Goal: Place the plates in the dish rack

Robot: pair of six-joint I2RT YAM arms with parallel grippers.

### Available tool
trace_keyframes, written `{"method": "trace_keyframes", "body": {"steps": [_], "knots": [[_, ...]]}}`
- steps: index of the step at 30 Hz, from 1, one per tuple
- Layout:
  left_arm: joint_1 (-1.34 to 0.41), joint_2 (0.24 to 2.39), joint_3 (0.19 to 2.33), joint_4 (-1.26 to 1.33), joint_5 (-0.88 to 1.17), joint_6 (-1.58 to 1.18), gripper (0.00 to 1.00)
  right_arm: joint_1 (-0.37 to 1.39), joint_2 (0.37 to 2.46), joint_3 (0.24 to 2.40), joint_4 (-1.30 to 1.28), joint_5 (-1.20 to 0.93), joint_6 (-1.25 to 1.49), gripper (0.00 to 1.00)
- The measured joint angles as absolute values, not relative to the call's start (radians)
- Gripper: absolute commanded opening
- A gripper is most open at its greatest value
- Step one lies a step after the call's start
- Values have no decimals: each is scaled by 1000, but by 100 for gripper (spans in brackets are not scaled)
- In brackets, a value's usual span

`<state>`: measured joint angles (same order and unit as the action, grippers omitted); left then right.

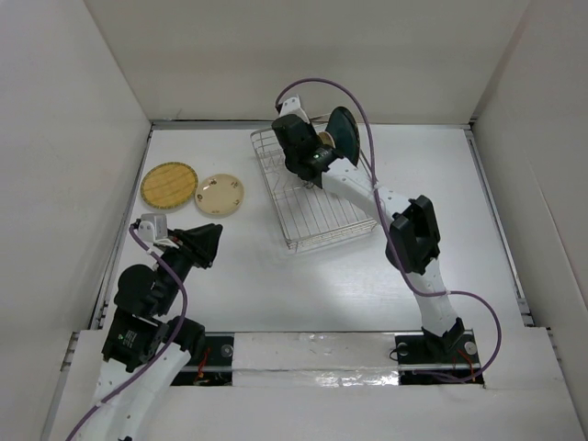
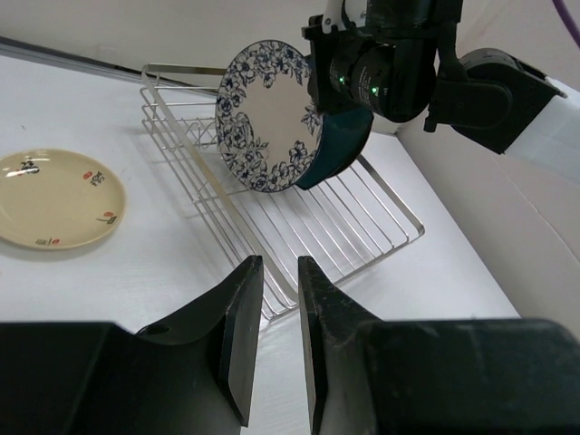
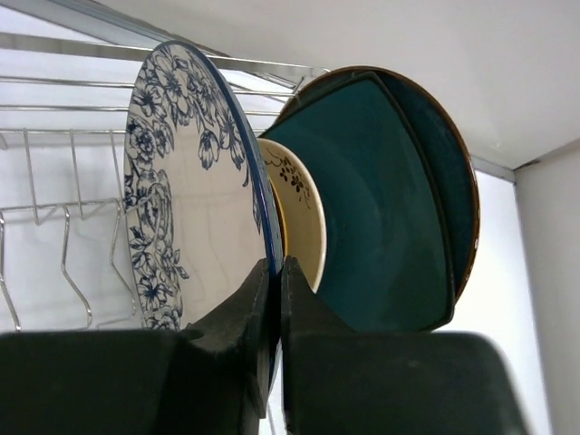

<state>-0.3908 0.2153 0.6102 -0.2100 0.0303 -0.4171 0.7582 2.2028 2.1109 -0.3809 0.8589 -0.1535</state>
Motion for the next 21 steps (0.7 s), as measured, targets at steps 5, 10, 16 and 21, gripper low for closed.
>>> {"method": "trace_keyframes", "body": {"steps": [5,10,16,21], "knots": [[-391,251,610,-211,26,-417,27,761,2196,2091,-369,828,-81,47],[-391,312,610,-213,22,-418,28,759,2144,2032,-350,767,-43,51],[-391,398,610,-218,11,-425,21,759,1975,1898,-272,661,-27,58],[-391,501,610,-216,-59,-493,0,759,1789,1764,-127,523,-22,3]]}}
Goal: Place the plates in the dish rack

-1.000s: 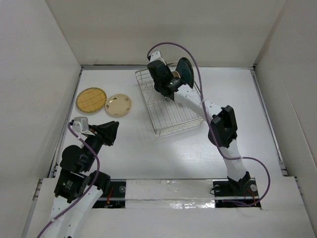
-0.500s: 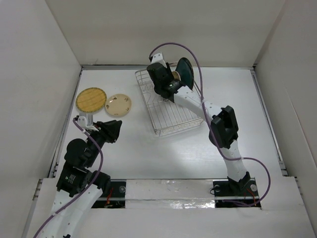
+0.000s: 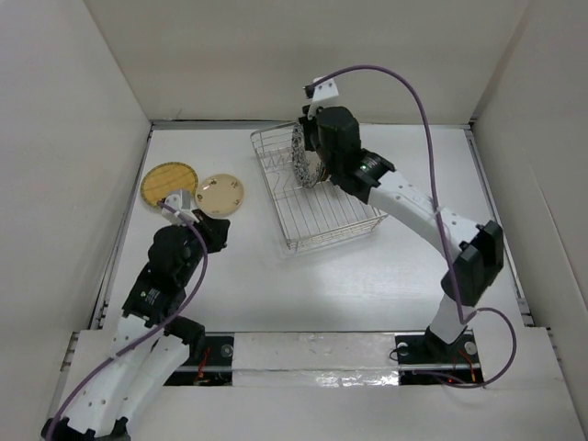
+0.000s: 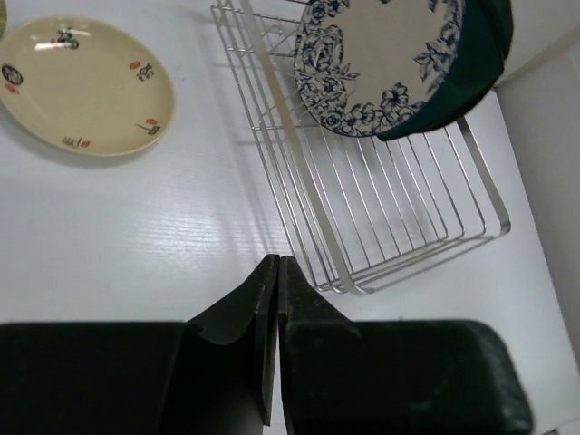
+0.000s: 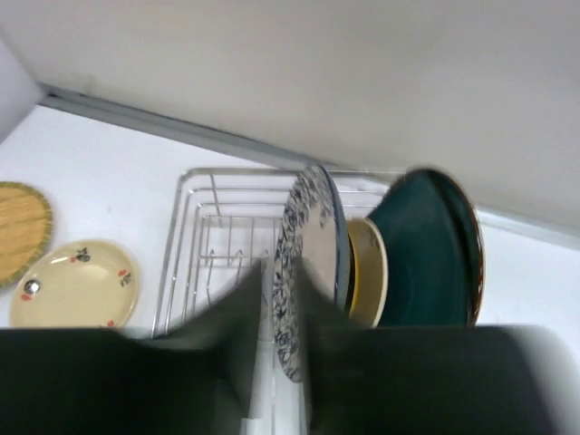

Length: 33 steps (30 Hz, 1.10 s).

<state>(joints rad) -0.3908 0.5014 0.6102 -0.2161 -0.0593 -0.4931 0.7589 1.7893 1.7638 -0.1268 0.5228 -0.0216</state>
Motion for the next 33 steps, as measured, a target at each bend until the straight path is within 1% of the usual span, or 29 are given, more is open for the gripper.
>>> {"method": "trace_keyframes", "body": {"steps": [1,4,5,6,7,9,10,11,13,14,15,17,21,22,25,29,33], "knots": [[-391,528,610,-213,-70,-518,0,759,1751,1728,-91,493,-13,0],[-391,598,598,-167,-103,-613,1,760,1653,1624,-1,406,17,0],[-391,621,585,-143,-116,-646,7,760,1629,1596,21,372,25,0],[-391,643,573,-121,-131,-677,17,760,1610,1572,41,339,33,0],[-391,661,563,-101,-144,-698,22,760,1596,1550,62,313,40,0],[-391,726,545,-53,-191,-758,32,760,1574,1511,90,263,53,0],[-391,758,543,-33,-217,-776,33,760,1564,1490,102,241,58,4],[-390,798,543,-11,-245,-798,33,760,1556,1469,113,216,61,16],[-376,876,543,27,-283,-830,33,758,1550,1444,123,177,70,30],[-361,912,543,43,-293,-843,34,755,1549,1435,124,157,73,40],[-341,941,543,60,-301,-854,34,751,1547,1426,128,139,79,43],[-279,1011,543,104,-302,-879,34,744,1546,1413,133,107,80,45],[-152,1162,544,173,-294,-920,45,725,1530,1387,141,57,92,46],[-129,1205,546,181,-293,-929,45,722,1525,1384,143,49,96,46],[-94,1317,573,184,-294,-949,45,713,1504,1367,152,39,104,46],[-87,1451,659,184,-315,-952,42,701,1494,1361,165,27,117,46],[-80,1539,723,200,-327,-947,41,693,1494,1358,166,17,128,46]]}}
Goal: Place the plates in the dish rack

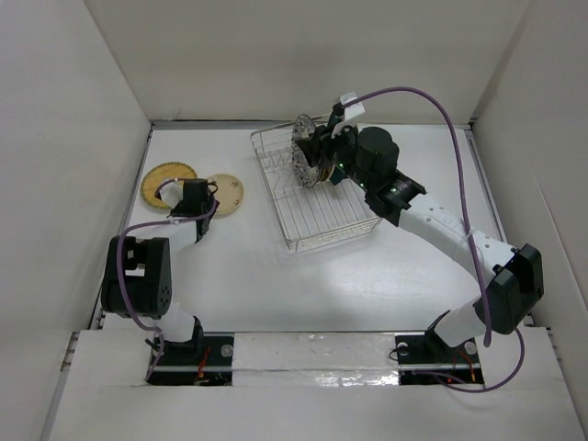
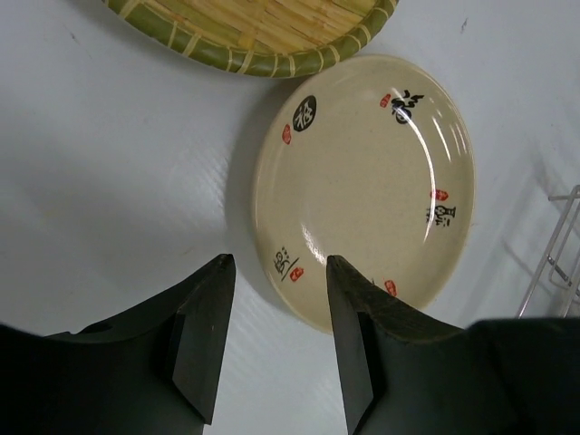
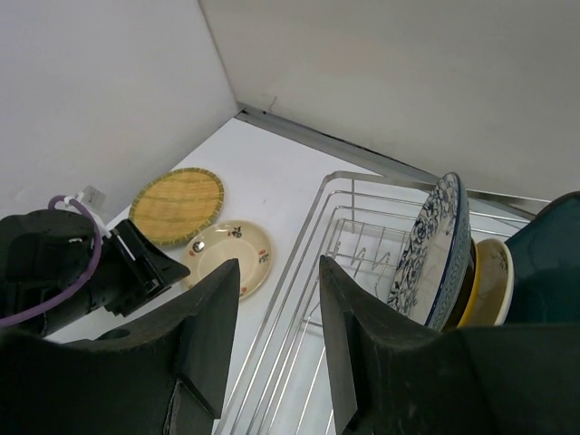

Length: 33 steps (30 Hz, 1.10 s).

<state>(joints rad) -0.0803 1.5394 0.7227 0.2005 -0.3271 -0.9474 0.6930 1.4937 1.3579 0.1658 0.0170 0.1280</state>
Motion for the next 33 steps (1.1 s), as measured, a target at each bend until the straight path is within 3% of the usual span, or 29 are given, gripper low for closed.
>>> {"method": "trace_keyframes", "body": {"steps": [14,21,25,31,33], "knots": [[-75,1652,754,252,-314,-941,29,650,1495,1345,191,-9,165,45],[-75,1669,753,279,-310,-942,14,647,1499,1345,187,-10,167,45],[-74,1667,738,304,-311,-951,0,647,1499,1345,187,-10,171,45],[-70,1606,686,327,-307,-945,0,647,1499,1345,187,-10,173,44],[-70,1551,648,325,-308,-928,0,647,1499,1345,187,-12,173,35]]}}
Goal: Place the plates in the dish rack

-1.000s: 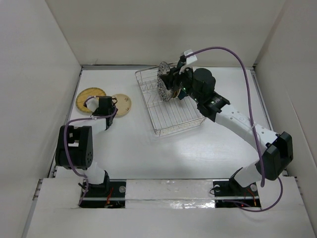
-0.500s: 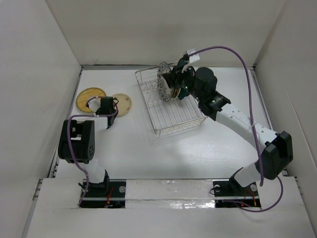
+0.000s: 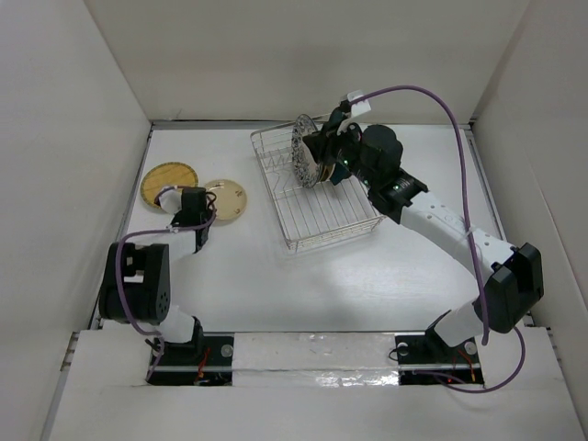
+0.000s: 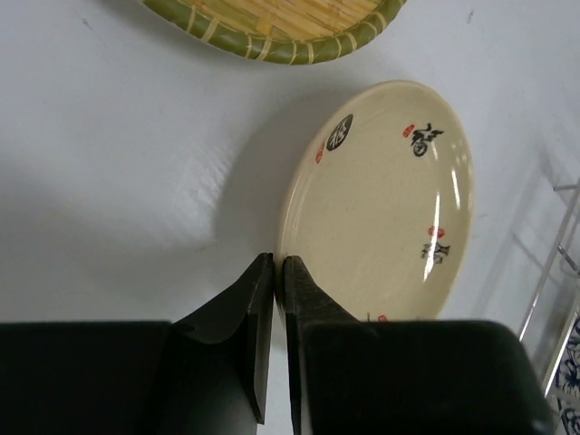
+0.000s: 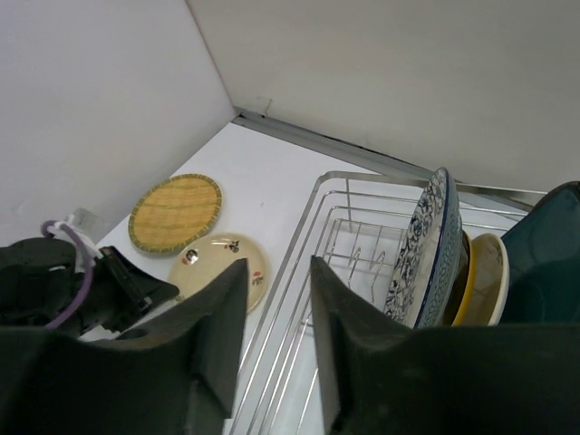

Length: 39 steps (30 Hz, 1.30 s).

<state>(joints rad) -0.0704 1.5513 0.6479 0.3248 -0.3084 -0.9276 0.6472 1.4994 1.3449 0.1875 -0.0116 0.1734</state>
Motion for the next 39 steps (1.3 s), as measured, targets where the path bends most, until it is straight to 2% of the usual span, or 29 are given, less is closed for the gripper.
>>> {"method": "trace_keyframes", "body": {"steps": [1,2,3,5,7,8,10,11,13,14,16,20,24,30,33,34,35,36,38,39], "knots": [[-71,1515,626,323,-312,-917,0,647,1499,1345,187,-16,174,31],[-76,1471,603,318,-323,-907,0,647,1499,1345,187,-20,175,20],[-84,1421,581,310,-336,-895,0,647,1499,1345,187,-28,178,16],[-96,1311,537,300,-361,-870,0,647,1501,1346,186,-48,183,14],[-105,1182,494,287,-375,-852,0,648,1505,1347,186,-64,186,17],[-107,1118,476,285,-379,-846,0,648,1509,1349,187,-69,186,27],[-109,1002,456,271,-387,-835,0,649,1522,1355,186,-91,186,40],[-110,946,449,258,-389,-829,0,650,1533,1361,185,-107,185,52],[-110,834,445,228,-389,-817,0,653,1559,1377,185,-147,190,62],[-110,783,445,216,-382,-808,0,656,1576,1388,186,-166,194,73],[-110,696,445,199,-361,-795,0,662,1621,1419,185,-209,204,79],[-110,572,445,171,-257,-764,0,681,1732,1500,162,-260,215,83],[-110,529,445,144,-148,-747,0,706,1805,1522,143,-302,226,84],[-110,512,445,127,-26,-745,0,729,1861,1545,140,-386,278,77],[-110,512,445,131,23,-746,0,728,1881,1556,144,-434,308,68],[-110,512,445,132,38,-746,0,727,1887,1558,151,-452,318,62],[-110,512,445,135,51,-748,0,727,1894,1559,160,-470,328,51],[-110,511,445,139,61,-749,0,725,1901,1559,171,-488,341,19],[-110,507,445,134,62,-743,0,718,1910,1559,193,-522,379,0],[-102,505,445,112,53,-742,0,708,1912,1559,211,-554,405,0]]}}
